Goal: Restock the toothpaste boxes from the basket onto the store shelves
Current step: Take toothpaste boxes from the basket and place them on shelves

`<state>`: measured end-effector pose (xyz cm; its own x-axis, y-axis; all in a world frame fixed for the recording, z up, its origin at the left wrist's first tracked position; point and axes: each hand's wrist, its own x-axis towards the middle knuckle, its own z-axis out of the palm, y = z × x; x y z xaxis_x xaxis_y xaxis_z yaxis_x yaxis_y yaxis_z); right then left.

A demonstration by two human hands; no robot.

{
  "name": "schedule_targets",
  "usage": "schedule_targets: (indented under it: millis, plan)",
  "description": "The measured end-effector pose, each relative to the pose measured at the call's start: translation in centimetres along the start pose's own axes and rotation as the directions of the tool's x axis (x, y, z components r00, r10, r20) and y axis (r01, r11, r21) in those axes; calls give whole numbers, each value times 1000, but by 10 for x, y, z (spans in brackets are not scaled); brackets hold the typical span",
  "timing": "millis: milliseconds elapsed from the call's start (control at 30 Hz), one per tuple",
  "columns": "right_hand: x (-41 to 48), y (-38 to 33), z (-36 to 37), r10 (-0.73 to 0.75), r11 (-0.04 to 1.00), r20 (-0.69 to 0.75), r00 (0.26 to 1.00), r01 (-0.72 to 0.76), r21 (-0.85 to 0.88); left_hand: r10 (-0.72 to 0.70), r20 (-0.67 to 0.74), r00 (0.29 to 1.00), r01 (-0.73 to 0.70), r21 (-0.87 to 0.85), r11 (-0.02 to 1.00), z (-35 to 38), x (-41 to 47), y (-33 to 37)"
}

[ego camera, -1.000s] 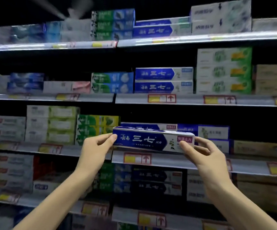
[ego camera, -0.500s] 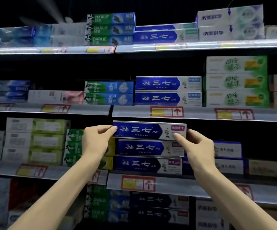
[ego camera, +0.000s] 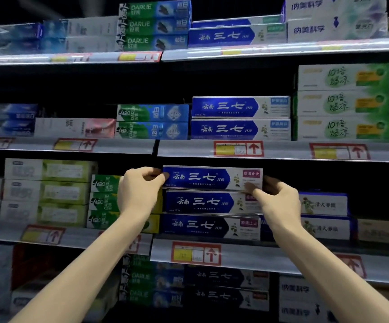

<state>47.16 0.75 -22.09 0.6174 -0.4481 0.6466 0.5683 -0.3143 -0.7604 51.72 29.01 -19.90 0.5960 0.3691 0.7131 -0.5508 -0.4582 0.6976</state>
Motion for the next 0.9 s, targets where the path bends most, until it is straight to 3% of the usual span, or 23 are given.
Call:
schedule_targets:
  millis: [533,900]
  plan:
    - [-17,-17,-22,-46,994,-52,998,40,-101,-71,13,997,72,-139,988,-33,-14,-4]
    - [-107,-51,-105,9,996,34,999,-6,-94,-138,233,963,200,-266,943,-69,-122,45]
